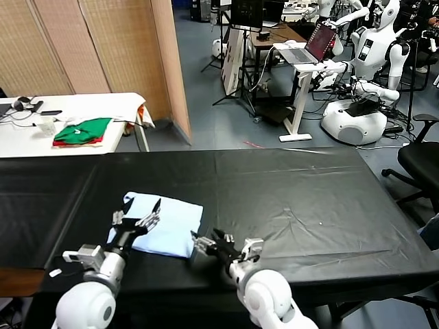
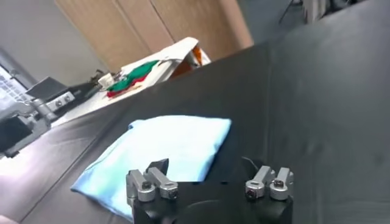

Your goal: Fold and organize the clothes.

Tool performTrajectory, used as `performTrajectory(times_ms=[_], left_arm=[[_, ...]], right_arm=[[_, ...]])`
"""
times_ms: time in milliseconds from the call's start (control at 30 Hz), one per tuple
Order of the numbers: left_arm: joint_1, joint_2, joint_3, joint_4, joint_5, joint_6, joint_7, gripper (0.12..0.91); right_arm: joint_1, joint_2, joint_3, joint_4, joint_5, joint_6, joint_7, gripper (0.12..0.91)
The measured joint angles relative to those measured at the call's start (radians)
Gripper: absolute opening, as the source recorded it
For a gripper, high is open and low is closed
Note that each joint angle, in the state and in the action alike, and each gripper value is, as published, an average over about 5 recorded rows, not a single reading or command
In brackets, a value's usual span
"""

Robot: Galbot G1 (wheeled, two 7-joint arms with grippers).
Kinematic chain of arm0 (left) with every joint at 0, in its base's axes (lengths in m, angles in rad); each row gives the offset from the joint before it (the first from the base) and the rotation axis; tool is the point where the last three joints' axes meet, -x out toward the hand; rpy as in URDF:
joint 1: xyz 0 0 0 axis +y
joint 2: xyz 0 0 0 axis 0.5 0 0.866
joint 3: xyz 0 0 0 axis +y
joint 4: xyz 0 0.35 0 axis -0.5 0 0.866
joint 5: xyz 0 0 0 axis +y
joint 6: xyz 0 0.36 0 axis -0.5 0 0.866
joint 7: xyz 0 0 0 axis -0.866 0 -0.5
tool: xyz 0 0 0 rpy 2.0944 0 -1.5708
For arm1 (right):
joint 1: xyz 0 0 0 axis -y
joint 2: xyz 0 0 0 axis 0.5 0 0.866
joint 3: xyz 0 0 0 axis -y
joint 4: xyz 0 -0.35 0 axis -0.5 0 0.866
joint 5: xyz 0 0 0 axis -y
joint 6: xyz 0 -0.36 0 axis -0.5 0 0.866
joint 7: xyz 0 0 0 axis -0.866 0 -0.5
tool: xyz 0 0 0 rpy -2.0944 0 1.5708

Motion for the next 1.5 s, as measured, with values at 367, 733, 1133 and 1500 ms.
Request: performTrajectory(times_ms=[367, 733, 1133, 1500], left_arm=[[0.029, -0.018, -0.019, 0.001, 0.014, -0.016, -0.011, 0.907], [0.052, -0.028, -0.03, 0.001, 0.014, -0.033, -0.012, 0.907], [0.065, -0.029, -0.04, 0.019, 0.012, -0.054, -0.008, 0.907], [0.069, -0.017, -0.036, 0.024, 0.024, -0.085, -0.005, 0.907]], right_arm=[[0.029, 0.035, -0.006, -0.097, 0.0, 0.013, -0.02, 0.362], [0.016, 0.025, 0.013, -0.09, -0.001, -0.01, -0.025, 0.141], [0.026, -0.111, 0.22, 0.032, -0.123, -0.203, -0.058, 0.141], [-0.035, -0.191, 0.327, 0.138, -0.151, -0.202, -0.062, 0.539]])
